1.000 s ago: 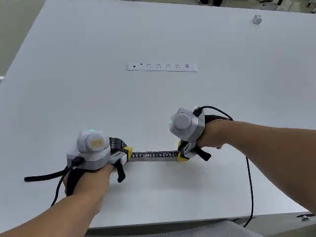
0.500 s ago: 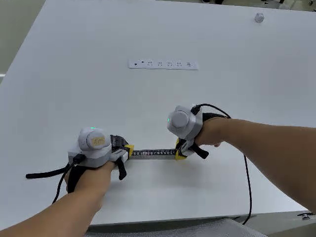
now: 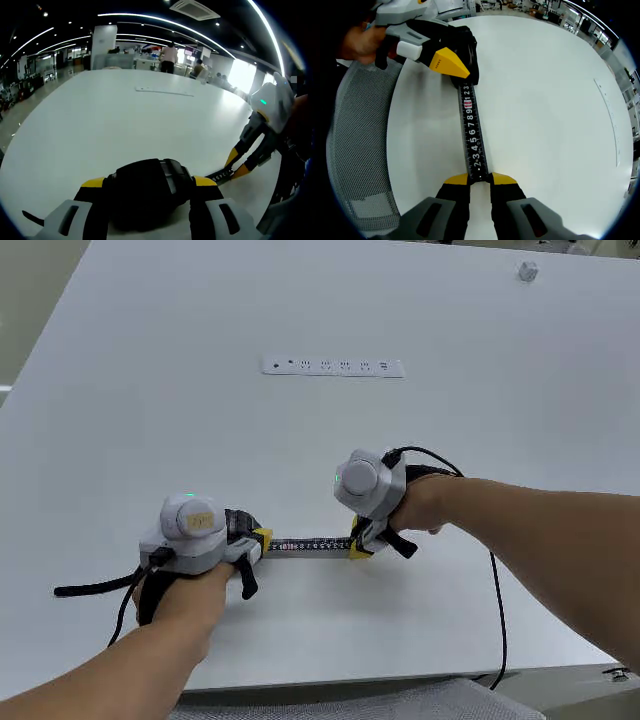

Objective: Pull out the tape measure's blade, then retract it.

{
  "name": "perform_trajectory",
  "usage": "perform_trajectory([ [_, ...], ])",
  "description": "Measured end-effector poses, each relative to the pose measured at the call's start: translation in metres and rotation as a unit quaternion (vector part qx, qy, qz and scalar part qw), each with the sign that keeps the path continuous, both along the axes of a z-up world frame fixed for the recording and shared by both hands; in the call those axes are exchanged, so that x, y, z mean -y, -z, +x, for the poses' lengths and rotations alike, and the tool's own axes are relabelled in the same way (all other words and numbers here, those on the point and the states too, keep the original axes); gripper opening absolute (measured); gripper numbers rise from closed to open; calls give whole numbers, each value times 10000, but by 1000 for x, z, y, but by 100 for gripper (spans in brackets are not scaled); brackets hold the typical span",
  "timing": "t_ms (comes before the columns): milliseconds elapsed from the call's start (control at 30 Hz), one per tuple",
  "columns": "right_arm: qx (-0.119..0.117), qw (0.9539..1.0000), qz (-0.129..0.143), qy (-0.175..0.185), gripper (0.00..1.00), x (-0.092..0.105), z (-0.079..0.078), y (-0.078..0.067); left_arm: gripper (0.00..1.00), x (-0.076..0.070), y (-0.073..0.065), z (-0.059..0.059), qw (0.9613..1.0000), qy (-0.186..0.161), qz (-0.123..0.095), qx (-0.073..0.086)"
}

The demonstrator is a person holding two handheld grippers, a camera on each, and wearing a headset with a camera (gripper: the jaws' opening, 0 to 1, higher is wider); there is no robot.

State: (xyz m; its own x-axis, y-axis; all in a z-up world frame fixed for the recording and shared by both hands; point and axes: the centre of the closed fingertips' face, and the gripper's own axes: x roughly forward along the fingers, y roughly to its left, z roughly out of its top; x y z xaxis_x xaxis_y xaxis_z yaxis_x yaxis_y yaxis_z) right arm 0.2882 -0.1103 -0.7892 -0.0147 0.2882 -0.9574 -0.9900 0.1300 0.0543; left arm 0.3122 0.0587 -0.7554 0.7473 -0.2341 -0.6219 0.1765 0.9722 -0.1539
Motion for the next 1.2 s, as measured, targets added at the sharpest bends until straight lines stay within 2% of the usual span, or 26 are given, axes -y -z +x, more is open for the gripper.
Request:
perform_trajectory([
  [1200,16,10000,66,-68,15,-25,1,0,62,0,1,0,10000,-1,-33,-27],
])
